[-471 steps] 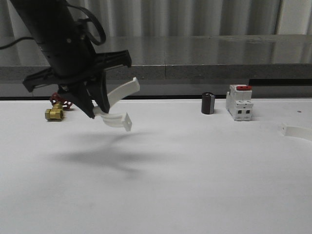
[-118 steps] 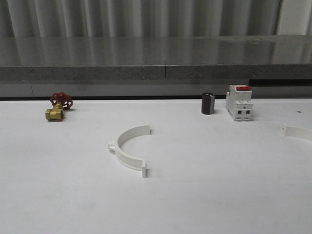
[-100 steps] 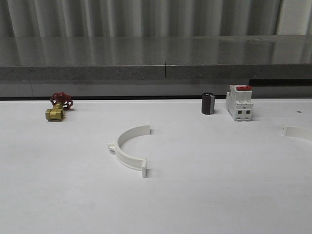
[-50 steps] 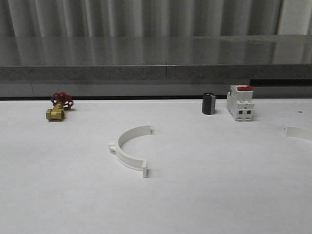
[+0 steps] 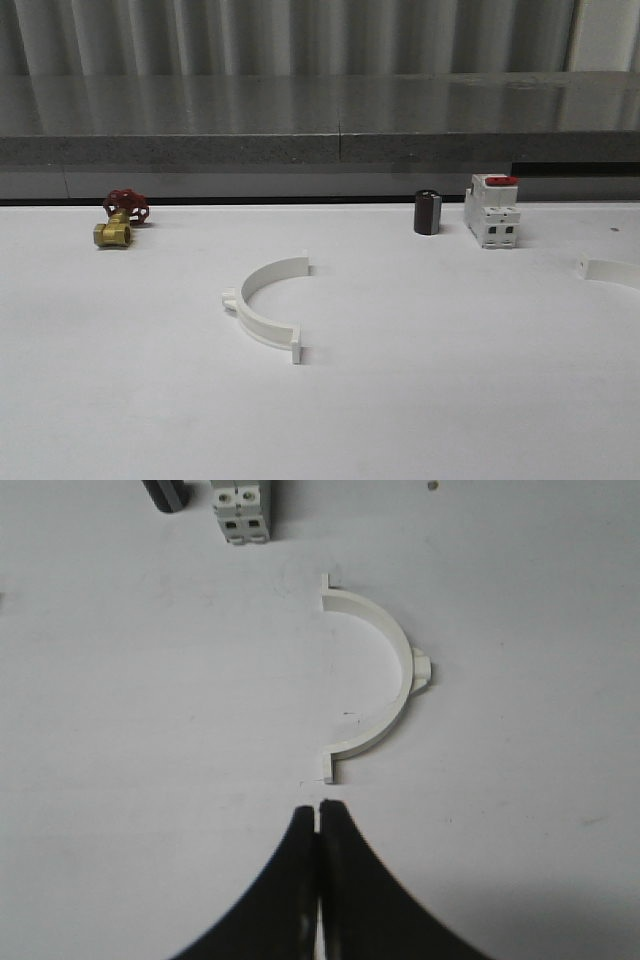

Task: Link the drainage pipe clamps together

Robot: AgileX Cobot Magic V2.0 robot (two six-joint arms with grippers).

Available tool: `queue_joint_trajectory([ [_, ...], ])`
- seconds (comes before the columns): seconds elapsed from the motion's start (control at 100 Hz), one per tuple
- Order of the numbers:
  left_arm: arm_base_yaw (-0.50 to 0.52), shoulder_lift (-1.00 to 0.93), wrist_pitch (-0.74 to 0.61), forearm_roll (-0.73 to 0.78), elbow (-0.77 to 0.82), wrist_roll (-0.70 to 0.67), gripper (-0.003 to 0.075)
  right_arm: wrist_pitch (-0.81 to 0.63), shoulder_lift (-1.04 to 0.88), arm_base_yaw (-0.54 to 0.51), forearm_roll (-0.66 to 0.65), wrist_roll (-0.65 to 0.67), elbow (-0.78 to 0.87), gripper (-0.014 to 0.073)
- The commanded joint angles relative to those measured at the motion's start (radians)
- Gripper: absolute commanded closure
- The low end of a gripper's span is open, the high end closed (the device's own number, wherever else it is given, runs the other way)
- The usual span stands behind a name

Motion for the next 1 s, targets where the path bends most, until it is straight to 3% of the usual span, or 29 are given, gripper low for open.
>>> queue_joint_trajectory([
  [0.0, 0.003, 0.002, -0.061, -0.015, -0.029, 0.002, 0.0740, -0.053, 0.062, 0.000, 0.003, 0.003, -0.043, 0.0649],
  [0.09, 0.003, 0.002, -0.061, -0.015, -0.029, 0.002, 0.0740, -0.052, 0.102, 0.000, 0.003, 0.003, -0.043, 0.0564],
  [0.27, 0.003, 0.002, -0.061, -0.015, -0.029, 0.002, 0.0740, -0.066, 0.137, 0.000, 0.004, 0.003, -0.043, 0.0137],
  [0.35, 0.003, 0.002, -0.061, -0.015, -0.029, 0.002, 0.0740, -0.110, 0.137, 0.000, 0.004, 0.003, -0.043, 0.0022],
  [0.57, 0.003, 0.002, -0.061, -0.015, -0.029, 0.002, 0.0740, -0.114, 0.178, -0.017, -0.014, 0.003, -0.083, 0.0001],
  [0.99, 0.003, 0.002, -0.061, -0.015, -0.029, 0.002, 0.0740, -0.047, 0.571, -0.133, -0.018, -0.018, -0.307, 0.0001],
])
